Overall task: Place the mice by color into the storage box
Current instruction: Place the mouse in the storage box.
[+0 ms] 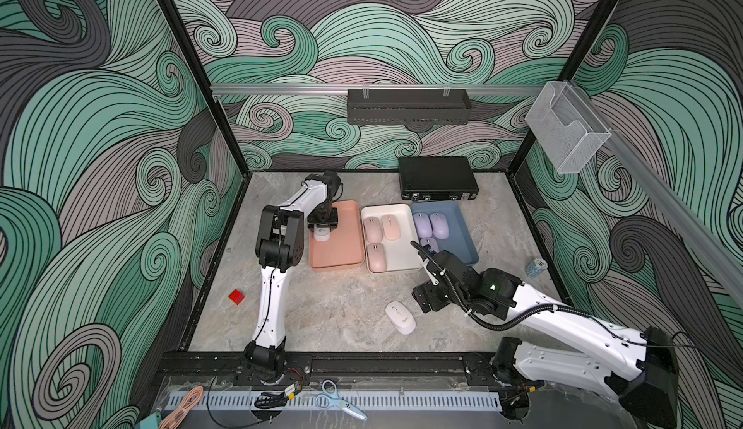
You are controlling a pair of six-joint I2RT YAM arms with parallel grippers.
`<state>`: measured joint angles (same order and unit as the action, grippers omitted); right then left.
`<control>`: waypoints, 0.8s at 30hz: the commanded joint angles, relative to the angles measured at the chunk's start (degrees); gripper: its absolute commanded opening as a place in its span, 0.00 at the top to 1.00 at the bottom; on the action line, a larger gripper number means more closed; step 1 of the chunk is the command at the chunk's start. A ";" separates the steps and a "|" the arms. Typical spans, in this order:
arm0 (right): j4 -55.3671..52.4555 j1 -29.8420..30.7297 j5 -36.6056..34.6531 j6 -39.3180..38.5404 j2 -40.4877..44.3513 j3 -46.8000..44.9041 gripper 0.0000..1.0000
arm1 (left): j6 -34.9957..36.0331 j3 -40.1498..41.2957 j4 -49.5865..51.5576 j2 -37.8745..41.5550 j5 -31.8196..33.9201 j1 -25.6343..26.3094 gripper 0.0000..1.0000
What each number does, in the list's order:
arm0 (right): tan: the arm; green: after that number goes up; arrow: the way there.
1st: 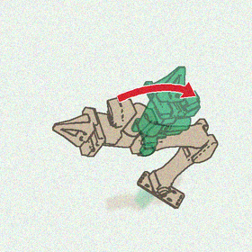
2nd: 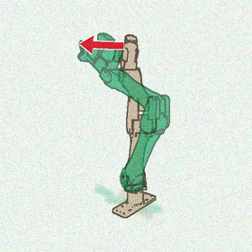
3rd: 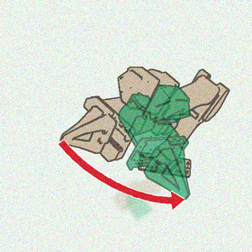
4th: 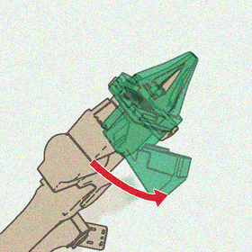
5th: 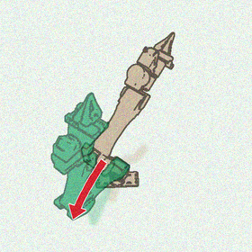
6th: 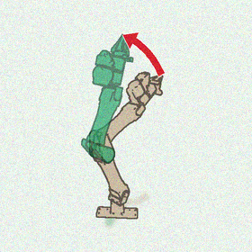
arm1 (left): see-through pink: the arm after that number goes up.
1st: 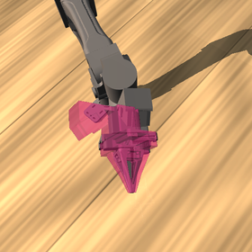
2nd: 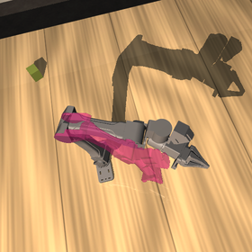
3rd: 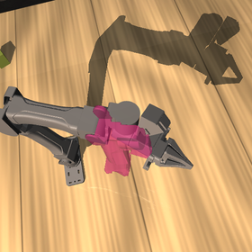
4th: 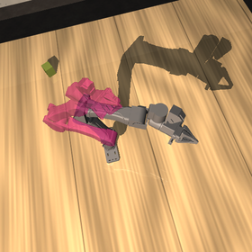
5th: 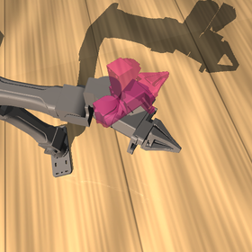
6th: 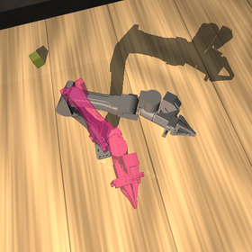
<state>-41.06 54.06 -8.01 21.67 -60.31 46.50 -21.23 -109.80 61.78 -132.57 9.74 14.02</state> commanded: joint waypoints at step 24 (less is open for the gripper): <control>-1.97 1.35 4.11 0.50 2.28 1.40 0.08 | -18.26 47.54 -8.85 60.96 -10.65 -7.10 0.24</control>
<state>-43.09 54.96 -6.24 21.69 -58.30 47.55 -30.41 -73.84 53.93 -77.82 1.02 8.71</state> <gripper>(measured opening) 0.915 0.759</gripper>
